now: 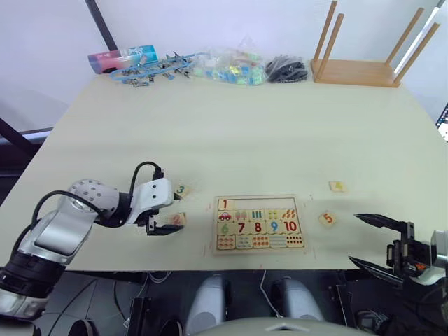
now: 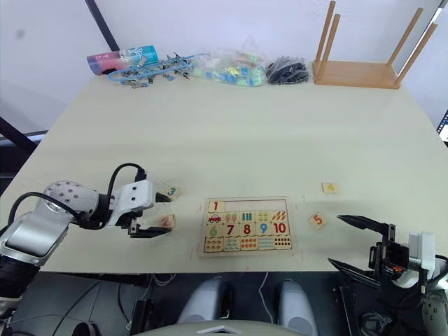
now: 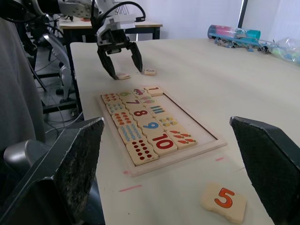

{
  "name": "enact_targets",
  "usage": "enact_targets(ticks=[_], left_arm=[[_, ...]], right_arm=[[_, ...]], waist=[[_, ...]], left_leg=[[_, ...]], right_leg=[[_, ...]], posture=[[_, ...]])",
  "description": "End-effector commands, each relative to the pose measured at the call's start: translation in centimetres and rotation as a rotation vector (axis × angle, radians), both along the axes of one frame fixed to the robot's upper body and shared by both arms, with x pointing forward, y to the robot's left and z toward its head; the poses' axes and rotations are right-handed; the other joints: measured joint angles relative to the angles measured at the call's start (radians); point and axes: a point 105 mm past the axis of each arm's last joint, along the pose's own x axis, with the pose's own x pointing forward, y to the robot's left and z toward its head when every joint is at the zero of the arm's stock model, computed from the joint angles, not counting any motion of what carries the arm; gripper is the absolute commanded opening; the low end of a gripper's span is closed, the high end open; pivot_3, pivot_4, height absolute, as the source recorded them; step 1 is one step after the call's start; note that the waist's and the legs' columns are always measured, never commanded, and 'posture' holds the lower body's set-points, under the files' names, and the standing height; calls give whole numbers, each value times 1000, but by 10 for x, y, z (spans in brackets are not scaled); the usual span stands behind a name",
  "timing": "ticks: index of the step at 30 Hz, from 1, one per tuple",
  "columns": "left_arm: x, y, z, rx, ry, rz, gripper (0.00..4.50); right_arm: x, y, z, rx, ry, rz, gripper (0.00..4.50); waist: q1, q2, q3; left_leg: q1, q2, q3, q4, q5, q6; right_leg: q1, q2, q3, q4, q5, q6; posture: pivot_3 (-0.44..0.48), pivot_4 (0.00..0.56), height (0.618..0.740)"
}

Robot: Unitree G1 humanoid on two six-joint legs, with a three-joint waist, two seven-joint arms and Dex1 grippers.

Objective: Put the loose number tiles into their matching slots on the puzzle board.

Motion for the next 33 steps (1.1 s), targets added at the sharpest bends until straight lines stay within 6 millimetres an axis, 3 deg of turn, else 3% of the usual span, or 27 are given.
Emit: enact_targets(ticks=[1, 6, 12, 24, 27, 33], left_arm=[[-4, 3, 10, -95, -20, -37, 4454], [-10, 25, 3, -114, -26, -85, 4454], [-9, 34, -6, -140, -29, -75, 4454], [1, 17, -8, -194, -33, -80, 4454], [3, 16, -8, -189, -30, -80, 3677], [-1, 18, -10, -172, -9, -99, 1035]], right_arm=[[-1, 0, 7, -13, -20, 8, 4500], [1, 2, 9, -12, -22, 9, 4500], [3, 3, 12, -13, -24, 10, 4500], [3, 1, 13, -25, -21, 2, 4500], [2, 0, 12, -26, -16, -2, 4500], [0, -1, 12, -31, -11, -6, 4500]], waist=[[0, -1, 0], [0, -1, 1], [2, -1, 0], [0, -1, 0], [0, -1, 0], [0, -1, 0]], left_leg=[[0, 0, 0, 0, 0, 0], [0, 1, 0, 0, 0, 0], [0, 0, 0, 0, 0, 0], [0, 0, 0, 0, 0, 0], [0, 0, 0, 0, 0, 0], [0, 0, 0, 0, 0, 0]], right_leg=[[0, 0, 0, 0, 0, 0], [0, 0, 0, 0, 0, -1], [0, 0, 0, 0, 0, 0], [0, 0, 0, 0, 1, 2], [0, 0, 0, 0, 1, 2], [0, 0, 0, 0, 1, 2]], posture=[[0, 150, 737], [0, 150, 737], [0, 150, 737], [0, 150, 737], [0, 150, 737], [0, 150, 737]])
